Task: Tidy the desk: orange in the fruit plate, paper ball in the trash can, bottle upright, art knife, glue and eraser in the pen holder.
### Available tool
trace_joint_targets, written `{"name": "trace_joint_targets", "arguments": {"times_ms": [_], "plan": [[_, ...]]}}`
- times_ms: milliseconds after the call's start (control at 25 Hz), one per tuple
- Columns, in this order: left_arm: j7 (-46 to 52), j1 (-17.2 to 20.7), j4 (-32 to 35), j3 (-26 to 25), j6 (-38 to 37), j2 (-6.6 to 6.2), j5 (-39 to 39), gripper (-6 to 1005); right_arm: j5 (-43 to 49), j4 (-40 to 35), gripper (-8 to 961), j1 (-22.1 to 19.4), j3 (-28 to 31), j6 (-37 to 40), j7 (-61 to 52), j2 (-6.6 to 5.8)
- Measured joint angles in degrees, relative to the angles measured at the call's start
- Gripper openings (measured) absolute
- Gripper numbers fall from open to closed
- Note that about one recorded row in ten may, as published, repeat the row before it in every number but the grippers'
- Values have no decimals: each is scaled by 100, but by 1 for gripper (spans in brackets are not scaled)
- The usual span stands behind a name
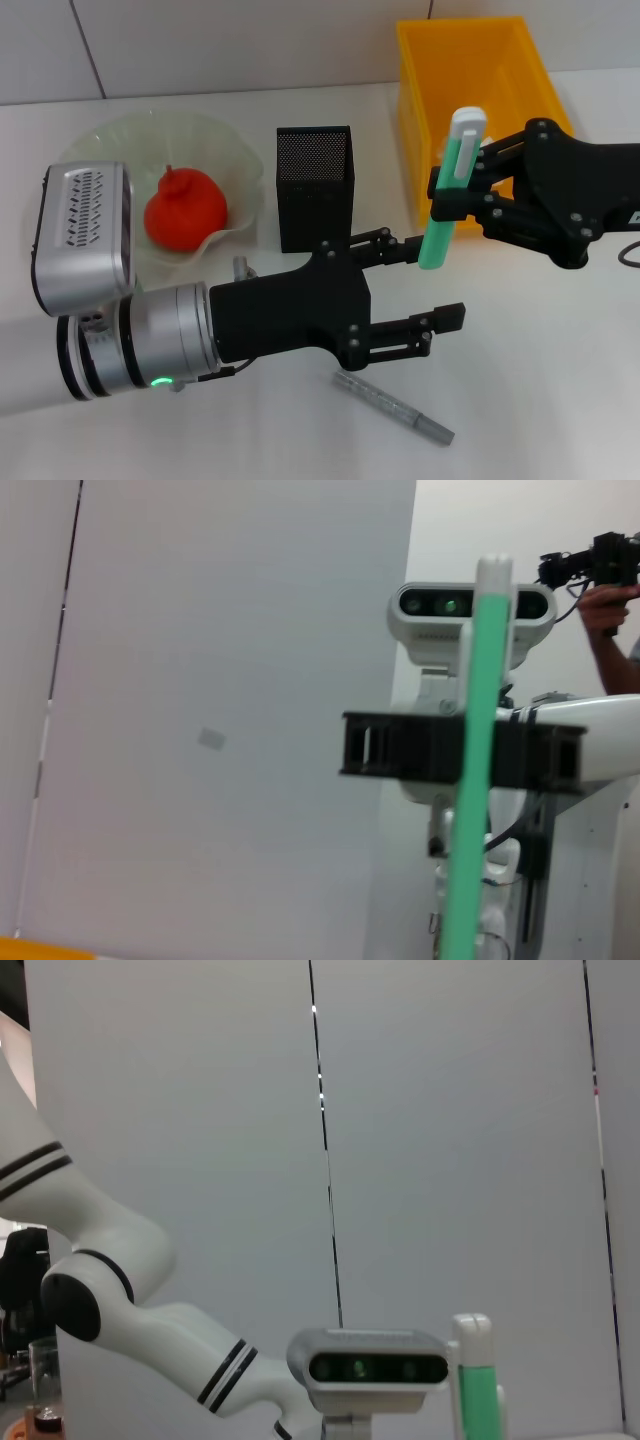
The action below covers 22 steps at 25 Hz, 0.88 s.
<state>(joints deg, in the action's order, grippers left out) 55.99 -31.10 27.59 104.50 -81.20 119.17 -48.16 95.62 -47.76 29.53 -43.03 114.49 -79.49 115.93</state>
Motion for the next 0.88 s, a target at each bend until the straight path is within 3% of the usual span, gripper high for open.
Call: {"name": "trace_joint_targets", "arguments": {"times_ms": [120, 320, 560, 720, 840, 880], "plan": [[-1, 30, -15, 0, 129, 0, 1, 710, -166, 24, 105, -7, 20, 125, -1, 5], [-97, 158, -73, -7, 299, -3, 2, 707, -874, 153, 104, -171, 99, 63, 126, 23], [-1153, 904, -110, -45, 120, -42, 1, 705, -1140, 577, 104, -189, 536, -1012, 1069, 284], [-1712, 1248, -123, -59, 29, -41, 5, 707, -1507, 1618, 104, 155, 428, -1916, 2094, 346], [-1712, 1248, -123, -59, 29, -41, 5, 706, -1565, 2415, 104, 581, 419, -2541, 2809, 352], [-1965, 1479, -137, -76, -12, -41, 9, 706, -1566, 2624, 103, 719, 415, -2744, 2983, 356]]}}
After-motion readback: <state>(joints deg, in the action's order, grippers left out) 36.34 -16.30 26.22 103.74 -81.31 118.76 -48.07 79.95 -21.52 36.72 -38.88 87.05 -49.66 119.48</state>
